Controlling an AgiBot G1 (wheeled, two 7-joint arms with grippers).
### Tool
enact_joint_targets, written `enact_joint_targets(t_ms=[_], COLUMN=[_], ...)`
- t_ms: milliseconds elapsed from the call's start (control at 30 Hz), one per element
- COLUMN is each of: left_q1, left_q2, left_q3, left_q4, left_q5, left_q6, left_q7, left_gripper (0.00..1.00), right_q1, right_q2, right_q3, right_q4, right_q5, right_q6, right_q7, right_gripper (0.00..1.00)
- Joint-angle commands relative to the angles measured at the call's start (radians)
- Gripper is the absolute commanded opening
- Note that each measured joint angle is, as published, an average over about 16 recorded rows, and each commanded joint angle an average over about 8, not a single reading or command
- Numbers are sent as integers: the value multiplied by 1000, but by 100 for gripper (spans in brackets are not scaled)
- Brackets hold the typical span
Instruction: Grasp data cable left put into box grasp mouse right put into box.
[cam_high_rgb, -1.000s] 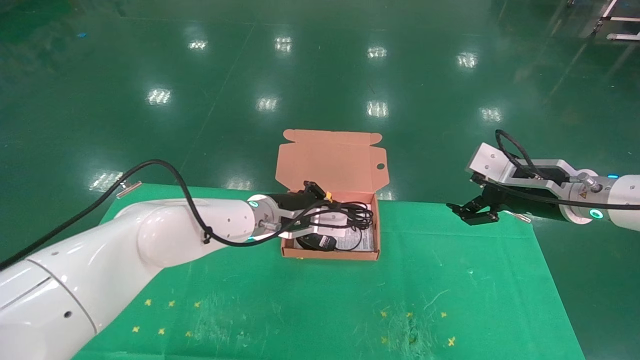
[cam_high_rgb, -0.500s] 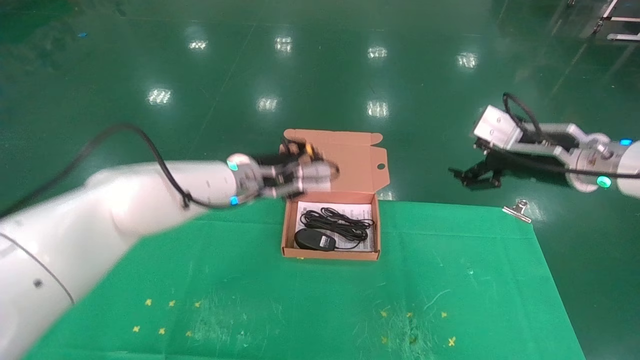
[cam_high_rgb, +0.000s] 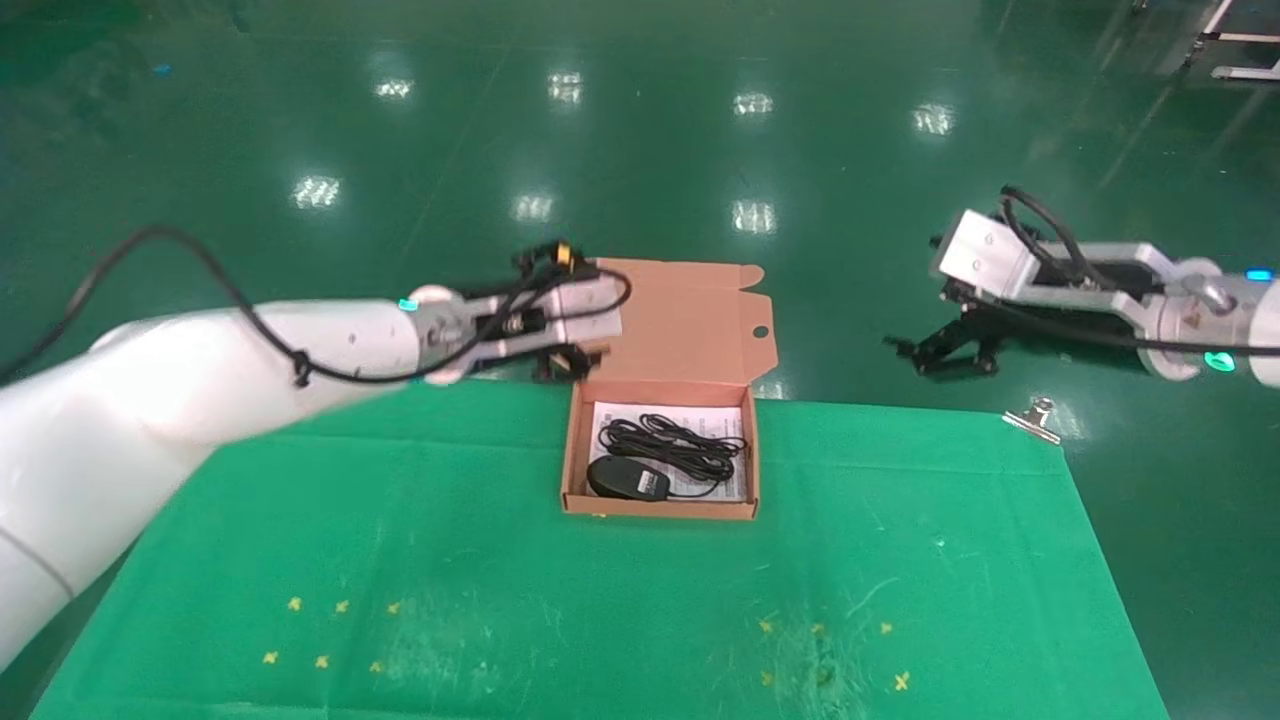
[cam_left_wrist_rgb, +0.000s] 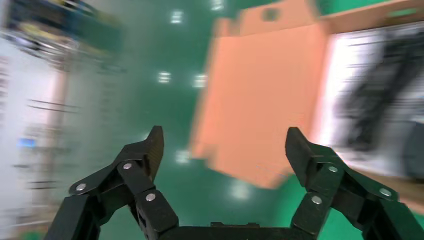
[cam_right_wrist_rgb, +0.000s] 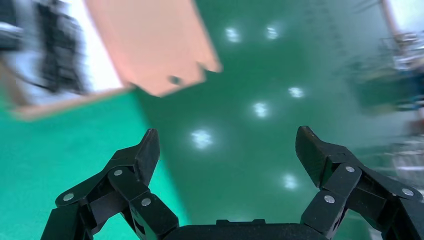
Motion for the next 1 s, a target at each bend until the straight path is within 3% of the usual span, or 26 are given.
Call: enact_joint_targets(t_ms=[33, 1000], left_q1=[20, 340], left_q2=[-24, -411], left_q3=[-30, -513], left_q4=[-21, -350], left_q5=[-35, -595], left_q6=[37, 625], left_q7=[-6, -94], left_gripper=[100, 100], right_q1=[-20, -342], right_q2=[6, 102], right_q3=[21, 357], right_q4=[11, 188], right_q5=[32, 540], right_q6=[-25, -424], right_q7=[-1, -21], right_gripper=[100, 100])
